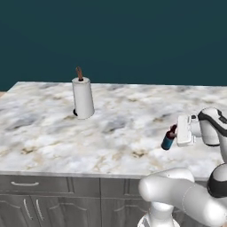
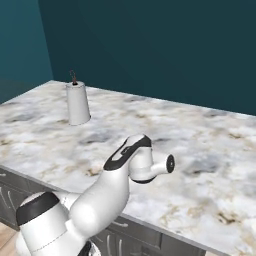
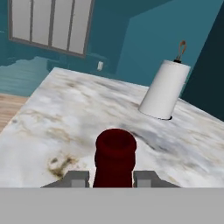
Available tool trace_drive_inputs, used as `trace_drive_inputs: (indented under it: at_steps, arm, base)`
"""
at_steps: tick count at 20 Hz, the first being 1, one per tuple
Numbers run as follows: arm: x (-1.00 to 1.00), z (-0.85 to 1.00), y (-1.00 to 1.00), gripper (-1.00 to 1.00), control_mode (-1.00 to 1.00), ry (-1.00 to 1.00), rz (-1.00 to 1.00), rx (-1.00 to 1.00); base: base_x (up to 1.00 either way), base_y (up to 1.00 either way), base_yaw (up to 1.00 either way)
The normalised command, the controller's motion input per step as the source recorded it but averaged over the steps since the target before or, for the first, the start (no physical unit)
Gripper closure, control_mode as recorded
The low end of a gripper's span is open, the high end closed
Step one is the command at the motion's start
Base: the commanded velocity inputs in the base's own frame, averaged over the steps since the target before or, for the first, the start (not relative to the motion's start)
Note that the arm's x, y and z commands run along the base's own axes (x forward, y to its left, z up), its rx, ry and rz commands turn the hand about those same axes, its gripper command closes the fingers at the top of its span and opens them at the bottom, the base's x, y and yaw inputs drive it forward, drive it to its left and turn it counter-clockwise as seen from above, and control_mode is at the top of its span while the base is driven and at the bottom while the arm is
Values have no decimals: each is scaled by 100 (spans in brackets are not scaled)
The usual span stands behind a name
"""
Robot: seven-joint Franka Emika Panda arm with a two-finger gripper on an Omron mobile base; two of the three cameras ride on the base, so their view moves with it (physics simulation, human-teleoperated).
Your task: Move the drinks to the dining counter.
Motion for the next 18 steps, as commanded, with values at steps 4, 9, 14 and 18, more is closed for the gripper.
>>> trace_drive_inputs:
  at_steps: [4, 9, 14, 18]
  arm:
    - [31, -50, 0, 100, -100, 0, 0, 0]
    - [30, -52, 0, 100, -100, 0, 0, 0]
    - [27, -50, 0, 100, -100, 0, 0, 0]
    - [22, -50, 4, -100, -100, 0, 0, 0]
  base:
    - [0, 0, 0]
    - [0, 0, 0]
    - [0, 0, 0]
    - [0, 0, 0]
